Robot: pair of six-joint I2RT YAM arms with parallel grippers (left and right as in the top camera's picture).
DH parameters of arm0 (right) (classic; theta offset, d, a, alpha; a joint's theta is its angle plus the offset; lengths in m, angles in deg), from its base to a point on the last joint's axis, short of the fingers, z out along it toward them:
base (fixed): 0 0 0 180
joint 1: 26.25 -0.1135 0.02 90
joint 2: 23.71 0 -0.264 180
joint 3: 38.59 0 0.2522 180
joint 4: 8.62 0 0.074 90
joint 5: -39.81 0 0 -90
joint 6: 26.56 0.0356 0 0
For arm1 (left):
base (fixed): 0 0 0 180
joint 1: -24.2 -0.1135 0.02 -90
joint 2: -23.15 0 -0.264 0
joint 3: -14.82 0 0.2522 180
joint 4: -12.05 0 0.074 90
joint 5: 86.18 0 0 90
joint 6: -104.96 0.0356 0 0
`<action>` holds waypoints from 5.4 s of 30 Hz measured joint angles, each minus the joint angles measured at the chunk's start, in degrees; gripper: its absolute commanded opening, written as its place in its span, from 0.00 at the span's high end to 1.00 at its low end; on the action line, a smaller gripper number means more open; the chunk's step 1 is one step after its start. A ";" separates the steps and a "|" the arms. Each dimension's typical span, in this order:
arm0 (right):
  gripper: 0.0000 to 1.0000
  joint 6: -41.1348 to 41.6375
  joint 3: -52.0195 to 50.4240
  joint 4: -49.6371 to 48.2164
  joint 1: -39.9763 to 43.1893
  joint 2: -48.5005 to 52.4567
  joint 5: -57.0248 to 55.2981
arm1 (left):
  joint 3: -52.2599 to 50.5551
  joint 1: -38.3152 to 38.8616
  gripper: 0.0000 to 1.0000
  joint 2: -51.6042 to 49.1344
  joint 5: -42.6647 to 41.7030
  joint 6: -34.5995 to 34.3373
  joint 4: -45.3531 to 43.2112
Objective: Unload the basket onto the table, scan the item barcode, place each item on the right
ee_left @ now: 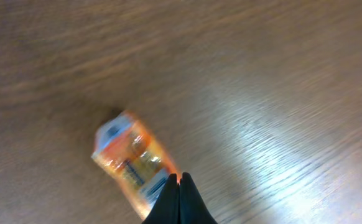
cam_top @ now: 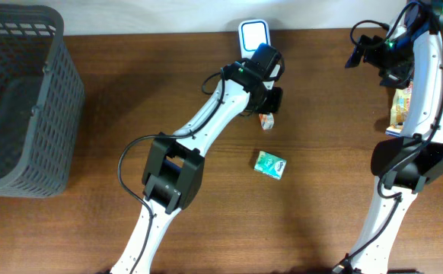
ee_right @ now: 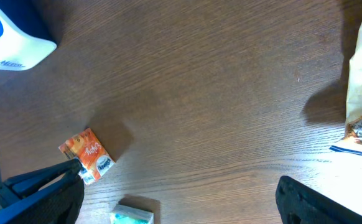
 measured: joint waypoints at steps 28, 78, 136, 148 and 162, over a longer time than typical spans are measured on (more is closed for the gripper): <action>0.02 -0.02 0.00 0.00 0.00 0.00 0.00 | 2.78 -0.37 1.00 -6.34 -14.99 -1.73 0.35; 0.35 -7.72 -33.14 -17.92 -25.90 0.37 -14.43 | 7.06 -25.94 0.01 7.56 3.63 1.99 29.14; 0.96 -15.52 -40.92 -32.94 -30.34 0.37 -32.46 | 7.06 -25.94 0.01 7.56 3.78 1.99 29.14; 0.96 -10.12 -14.69 -23.26 -29.09 0.22 -13.22 | 7.06 -25.94 0.01 7.56 3.80 1.99 29.14; 0.96 10.38 -6.25 -51.01 -22.75 1.46 14.64 | 7.06 -25.94 0.01 7.56 3.80 1.99 29.11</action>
